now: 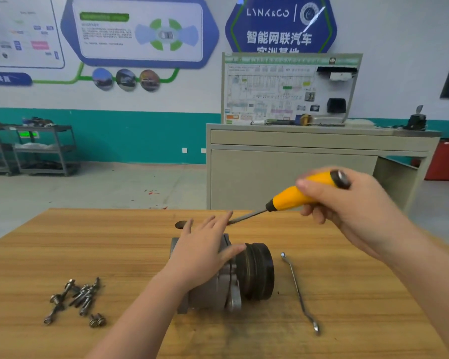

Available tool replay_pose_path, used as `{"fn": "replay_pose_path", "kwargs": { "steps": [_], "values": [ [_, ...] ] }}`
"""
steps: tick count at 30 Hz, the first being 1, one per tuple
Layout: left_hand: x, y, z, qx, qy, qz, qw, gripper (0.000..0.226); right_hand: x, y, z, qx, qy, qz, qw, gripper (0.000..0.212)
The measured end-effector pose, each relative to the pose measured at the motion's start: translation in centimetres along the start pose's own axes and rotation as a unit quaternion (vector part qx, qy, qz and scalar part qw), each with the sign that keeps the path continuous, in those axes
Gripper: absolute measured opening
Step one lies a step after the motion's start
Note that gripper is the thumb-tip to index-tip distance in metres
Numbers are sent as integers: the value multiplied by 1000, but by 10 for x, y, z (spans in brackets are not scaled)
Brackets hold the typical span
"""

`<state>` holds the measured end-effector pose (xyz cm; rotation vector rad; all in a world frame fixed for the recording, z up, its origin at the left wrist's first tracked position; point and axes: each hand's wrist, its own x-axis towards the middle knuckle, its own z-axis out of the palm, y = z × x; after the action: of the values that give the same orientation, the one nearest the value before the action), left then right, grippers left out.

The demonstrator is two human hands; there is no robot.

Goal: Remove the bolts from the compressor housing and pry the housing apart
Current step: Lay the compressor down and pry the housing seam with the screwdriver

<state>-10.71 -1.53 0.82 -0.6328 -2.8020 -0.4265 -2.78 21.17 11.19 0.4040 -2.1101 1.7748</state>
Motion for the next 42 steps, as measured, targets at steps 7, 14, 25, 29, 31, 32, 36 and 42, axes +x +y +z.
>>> {"fn": "replay_pose_path", "kwargs": {
  "steps": [7, 14, 25, 29, 31, 32, 36, 42],
  "values": [
    [-4, 13, 0, -236, 88, 23, 968, 28, 64, -18, 58, 144, 53, -126, 980, 28],
    [-27, -30, -6, 32, -68, -23, 997, 115, 124, -7, 91, 143, 134, -64, 978, 24],
    [-32, -33, 5, 58, 6, -4, 998, 111, 137, 1, 97, 82, 201, -44, 975, 24],
    [-32, -32, 4, 66, 10, 0, 998, 108, 139, 10, 85, 115, 215, -29, 969, 25],
    [-33, -33, 5, 65, 10, 1, 998, 108, 140, 18, 76, 146, 229, -5, 962, 25],
    [-33, -33, 5, 63, 11, 2, 998, 108, 141, 22, 71, 160, 238, 10, 958, 25],
    [-33, -32, 5, 73, 11, 4, 997, 108, 141, 37, 62, 203, 258, 60, 943, 27],
    [-33, -29, 4, 75, 19, 1, 997, 107, 149, 31, 85, 108, 213, 4, 971, 26]
  ]
}}
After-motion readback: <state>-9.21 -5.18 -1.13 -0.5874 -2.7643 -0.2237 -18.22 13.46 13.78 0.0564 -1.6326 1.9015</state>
